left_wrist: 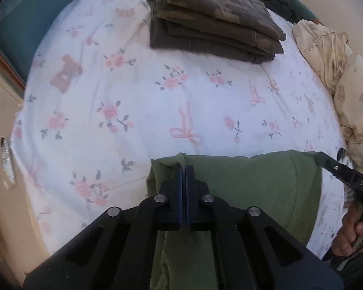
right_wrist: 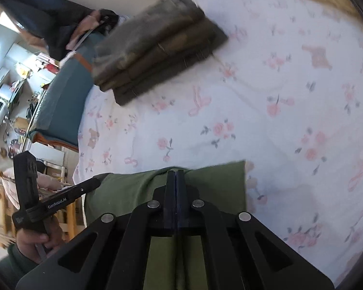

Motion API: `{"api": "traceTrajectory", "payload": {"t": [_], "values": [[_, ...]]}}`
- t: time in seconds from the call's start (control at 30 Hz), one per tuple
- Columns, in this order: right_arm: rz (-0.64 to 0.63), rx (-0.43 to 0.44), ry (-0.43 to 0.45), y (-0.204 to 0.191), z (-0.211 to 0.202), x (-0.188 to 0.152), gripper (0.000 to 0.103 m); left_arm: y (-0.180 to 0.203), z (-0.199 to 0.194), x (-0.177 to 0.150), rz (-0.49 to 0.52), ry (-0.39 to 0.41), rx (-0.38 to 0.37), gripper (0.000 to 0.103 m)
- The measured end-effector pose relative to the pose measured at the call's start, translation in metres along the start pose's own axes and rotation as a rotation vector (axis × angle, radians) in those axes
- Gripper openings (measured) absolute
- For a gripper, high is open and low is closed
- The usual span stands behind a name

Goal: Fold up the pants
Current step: 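Lift the folded olive-green pants with both grippers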

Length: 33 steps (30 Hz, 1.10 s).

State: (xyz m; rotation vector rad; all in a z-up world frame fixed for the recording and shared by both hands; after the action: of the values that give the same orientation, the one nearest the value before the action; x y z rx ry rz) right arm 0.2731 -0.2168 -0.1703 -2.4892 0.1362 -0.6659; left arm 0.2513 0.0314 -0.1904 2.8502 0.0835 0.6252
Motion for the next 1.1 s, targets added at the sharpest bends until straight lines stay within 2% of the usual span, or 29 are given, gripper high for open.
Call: {"api": "traceTrajectory", "payload": {"t": [0.2,0.27,0.3,0.43,0.47,0.53,0.57,0.63,0.7,0.73,0.77,0.8,0.83,0.9,0.97,1.0,1.03,1.07,1.1], "values": [[0.023,-0.068,0.021,0.025,-0.002,-0.003,0.0,-0.009,-0.001,0.002,0.028,0.03,0.103,0.0],[0.038,-0.068,-0.006,0.026,0.006,-0.01,0.0,-0.006,-0.002,0.001,0.042,0.036,0.118,0.0],[0.003,-0.08,-0.013,0.022,0.007,-0.012,0.0,-0.007,-0.009,0.005,0.026,0.069,0.122,0.003],[-0.039,-0.071,0.061,0.009,-0.017,0.001,0.005,-0.015,-0.035,0.015,-0.004,0.162,0.171,0.003],[-0.048,-0.061,0.072,0.005,-0.022,0.003,0.005,-0.009,-0.042,0.017,0.009,0.187,0.146,0.003],[-0.098,-0.021,0.052,-0.014,-0.022,-0.002,0.005,0.022,-0.053,0.012,0.085,0.218,0.024,0.003],[-0.124,-0.008,0.033,-0.023,-0.019,-0.007,0.005,0.041,-0.052,0.003,0.131,0.207,-0.047,0.003],[-0.216,0.005,-0.016,-0.046,-0.002,-0.027,0.005,0.067,-0.041,-0.015,0.207,0.159,-0.121,0.004],[-0.286,-0.021,-0.048,-0.055,0.018,-0.043,0.005,0.074,-0.021,-0.028,0.251,0.114,-0.09,0.005],[-0.306,-0.057,-0.041,-0.053,0.025,-0.046,0.005,0.068,-0.008,-0.032,0.264,0.093,-0.04,0.006],[-0.319,-0.101,-0.026,-0.046,0.029,-0.046,0.0,0.057,0.003,-0.035,0.272,0.078,0.019,0.006],[-0.323,-0.152,-0.01,-0.036,0.032,-0.044,0.0,0.037,0.016,-0.04,0.267,0.034,0.118,0.006],[-0.302,-0.208,0.0,-0.018,0.033,-0.042,0.0,0.023,0.023,-0.042,0.238,0.003,0.16,0.006],[-0.238,-0.244,-0.006,0.01,0.031,-0.041,0.0,-0.008,0.027,-0.043,0.146,-0.033,0.199,0.006],[-0.191,-0.28,-0.011,0.036,0.02,-0.04,0.0,-0.032,0.019,-0.037,0.073,-0.018,0.21,0.008],[-0.17,-0.28,0.006,0.045,0.009,-0.039,0.002,-0.042,0.013,-0.034,0.047,-0.002,0.202,0.018],[-0.137,-0.263,0.027,0.053,-0.004,-0.035,0.005,-0.046,0.009,-0.032,0.024,0.009,0.19,0.039],[-0.103,-0.237,0.038,0.059,-0.013,-0.032,0.005,-0.052,0.003,-0.03,-0.008,0.021,0.178,0.052],[-0.06,-0.191,0.046,0.062,-0.022,-0.031,0.007,-0.059,-0.005,-0.029,-0.062,0.05,0.146,0.075]]}}
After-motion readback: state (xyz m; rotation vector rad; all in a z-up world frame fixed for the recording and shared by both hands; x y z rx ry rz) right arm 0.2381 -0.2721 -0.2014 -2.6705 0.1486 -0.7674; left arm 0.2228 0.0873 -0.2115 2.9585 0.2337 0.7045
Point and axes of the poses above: each gripper's, at about its wrist camera, not at the fingertips, and z roughly the way its jaws point, y to its right, x to its top, the point moved 9 cm from there along z, roughly the way its jaws point, and after that the axes turned 7 degrees about y, right-handed, at the moved point
